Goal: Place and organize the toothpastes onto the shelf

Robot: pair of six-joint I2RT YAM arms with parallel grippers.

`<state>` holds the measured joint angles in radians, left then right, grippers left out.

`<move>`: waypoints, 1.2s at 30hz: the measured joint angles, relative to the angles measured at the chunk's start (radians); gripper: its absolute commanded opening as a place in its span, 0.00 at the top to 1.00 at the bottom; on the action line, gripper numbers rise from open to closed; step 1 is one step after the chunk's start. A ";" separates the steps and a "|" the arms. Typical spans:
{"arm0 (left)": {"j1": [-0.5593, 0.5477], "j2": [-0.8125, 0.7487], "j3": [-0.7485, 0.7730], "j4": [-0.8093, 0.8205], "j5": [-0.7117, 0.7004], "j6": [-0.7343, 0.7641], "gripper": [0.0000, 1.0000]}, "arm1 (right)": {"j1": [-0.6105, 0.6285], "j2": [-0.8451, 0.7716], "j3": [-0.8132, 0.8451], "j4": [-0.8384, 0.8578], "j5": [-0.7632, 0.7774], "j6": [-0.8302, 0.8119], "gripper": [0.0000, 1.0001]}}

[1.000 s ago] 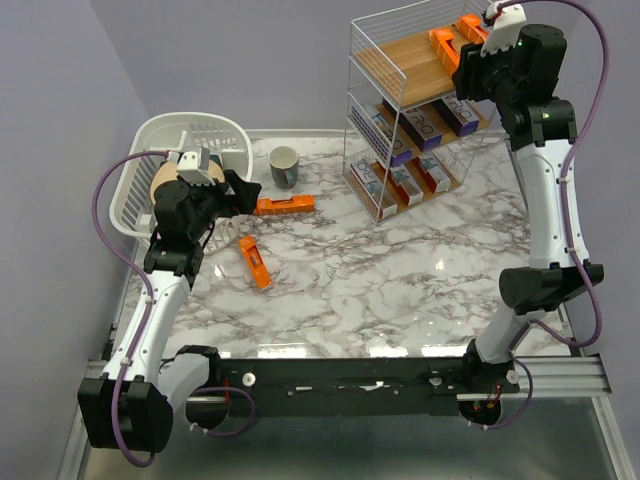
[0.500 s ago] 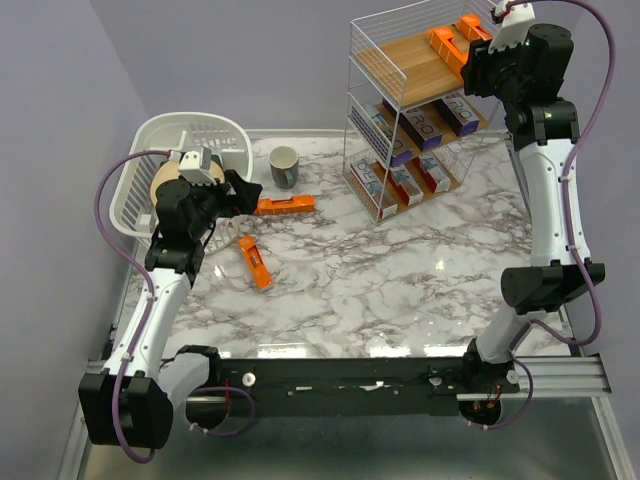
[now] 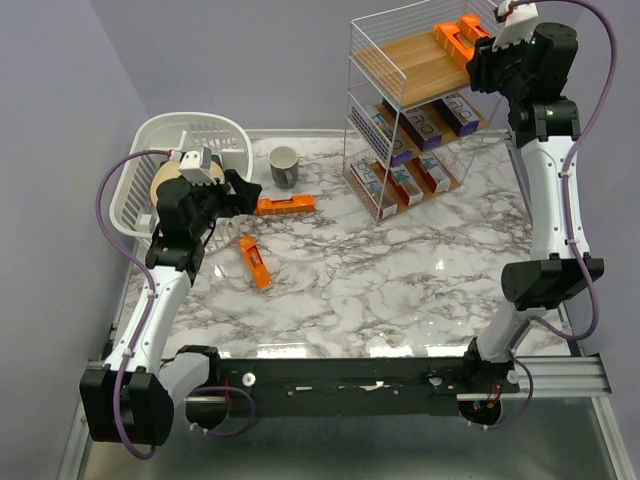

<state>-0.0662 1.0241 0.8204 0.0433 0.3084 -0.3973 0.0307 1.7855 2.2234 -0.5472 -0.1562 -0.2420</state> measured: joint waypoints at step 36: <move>0.027 -0.002 0.000 0.000 0.030 -0.014 0.01 | -0.039 -0.505 -0.441 0.180 -0.158 0.167 0.00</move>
<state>-0.0391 1.0218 0.8204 0.0429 0.3382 -0.4110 -0.0078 1.2808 1.7828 -0.3668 -0.3138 -0.0750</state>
